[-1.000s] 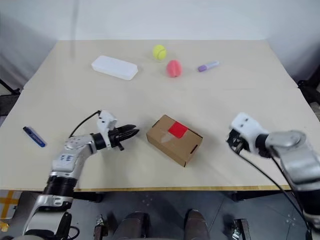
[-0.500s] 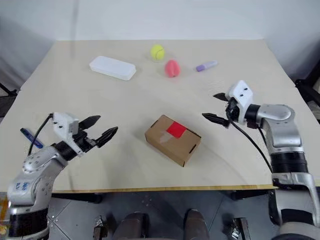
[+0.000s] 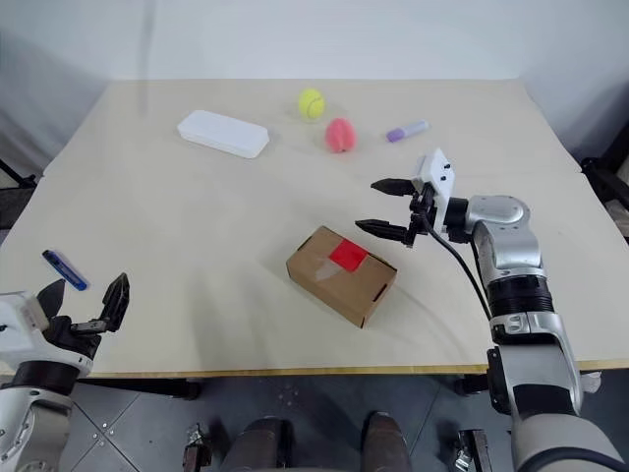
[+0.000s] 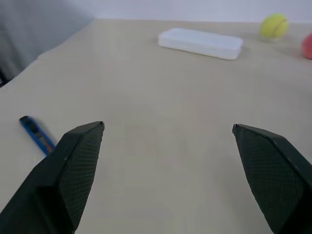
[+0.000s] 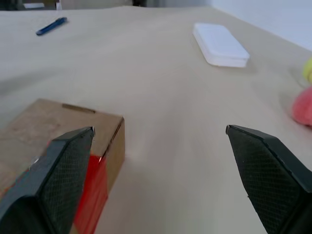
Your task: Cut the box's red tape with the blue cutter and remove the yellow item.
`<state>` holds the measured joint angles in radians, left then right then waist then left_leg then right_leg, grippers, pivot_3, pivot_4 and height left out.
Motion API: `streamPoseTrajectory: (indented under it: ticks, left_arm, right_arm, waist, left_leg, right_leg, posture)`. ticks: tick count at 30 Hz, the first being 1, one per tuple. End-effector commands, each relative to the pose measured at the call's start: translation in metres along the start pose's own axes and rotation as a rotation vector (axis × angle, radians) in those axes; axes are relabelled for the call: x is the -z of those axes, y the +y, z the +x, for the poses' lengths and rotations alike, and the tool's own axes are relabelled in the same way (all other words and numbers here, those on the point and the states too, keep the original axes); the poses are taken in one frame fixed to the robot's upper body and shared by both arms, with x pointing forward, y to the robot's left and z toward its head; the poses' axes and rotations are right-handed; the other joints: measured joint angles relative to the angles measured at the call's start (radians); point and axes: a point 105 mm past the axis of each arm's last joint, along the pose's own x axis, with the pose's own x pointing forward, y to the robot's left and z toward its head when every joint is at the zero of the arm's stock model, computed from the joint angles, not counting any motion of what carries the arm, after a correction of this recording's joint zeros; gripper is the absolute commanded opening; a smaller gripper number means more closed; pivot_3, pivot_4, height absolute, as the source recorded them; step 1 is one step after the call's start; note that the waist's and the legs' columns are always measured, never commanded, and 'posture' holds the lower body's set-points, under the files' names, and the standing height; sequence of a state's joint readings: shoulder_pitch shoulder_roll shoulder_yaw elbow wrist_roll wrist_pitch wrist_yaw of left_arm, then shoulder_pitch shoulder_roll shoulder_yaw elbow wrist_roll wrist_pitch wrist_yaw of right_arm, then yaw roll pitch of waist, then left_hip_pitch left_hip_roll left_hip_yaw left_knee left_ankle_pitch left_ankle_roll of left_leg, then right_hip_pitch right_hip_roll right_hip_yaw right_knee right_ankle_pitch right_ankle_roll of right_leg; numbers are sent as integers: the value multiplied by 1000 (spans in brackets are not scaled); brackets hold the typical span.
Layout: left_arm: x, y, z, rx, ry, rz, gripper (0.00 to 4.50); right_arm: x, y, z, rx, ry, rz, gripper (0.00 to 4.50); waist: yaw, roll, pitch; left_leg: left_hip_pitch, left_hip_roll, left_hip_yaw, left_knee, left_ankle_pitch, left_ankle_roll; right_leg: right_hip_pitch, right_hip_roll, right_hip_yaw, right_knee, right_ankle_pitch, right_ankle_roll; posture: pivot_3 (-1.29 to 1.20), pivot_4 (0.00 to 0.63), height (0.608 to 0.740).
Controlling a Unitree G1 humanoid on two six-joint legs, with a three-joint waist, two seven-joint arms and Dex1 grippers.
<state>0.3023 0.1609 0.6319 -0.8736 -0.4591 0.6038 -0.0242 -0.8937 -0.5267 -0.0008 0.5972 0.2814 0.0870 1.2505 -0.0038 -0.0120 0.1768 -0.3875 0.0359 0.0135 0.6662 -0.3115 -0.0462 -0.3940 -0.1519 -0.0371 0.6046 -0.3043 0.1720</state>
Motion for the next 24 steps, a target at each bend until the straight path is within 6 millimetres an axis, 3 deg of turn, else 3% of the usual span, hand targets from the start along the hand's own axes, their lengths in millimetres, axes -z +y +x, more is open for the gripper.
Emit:
streamPoseTrajectory:
  ticks: [1,5,7,14,24]
  left_arm:
    - [-5,28,5,-187,-28,24,4483]
    - [-10,52,16,-443,-116,-93,4483]
    - [1,56,25,-506,-32,-101,4483]
    - [28,66,58,-630,195,-162,4483]
    - [36,78,94,-687,306,-212,4483]
  right_arm:
    - [-11,-1,9,-11,-29,-43,4500]
    - [-11,2,13,-25,-38,-43,4500]
    - [-13,6,14,-47,-49,-46,4500]
    - [-26,22,15,-172,-122,-39,4500]
    - [-32,21,19,-155,-126,-57,4500]
  waist:
    - [0,0,0]
    - [3,0,0]
    - [2,0,0]
    - [1,0,0]
    - [0,-1,0]
  left_leg:
    - [0,0,0,0,0,0]
    - [0,0,0,0,0,0]
    - [0,0,0,1,0,0]
    - [0,0,0,0,0,0]
    - [0,0,0,-1,0,-2]
  right_leg:
    - [0,0,0,1,0,0]
    - [0,0,0,0,0,0]
    - [0,0,0,1,0,0]
    - [-1,0,0,2,0,1]
    - [-2,0,-1,2,0,1]
  posture:
    - [0,150,740]
    - [0,150,740]
    - [0,150,740]
    - [0,150,740]
    - [0,150,740]
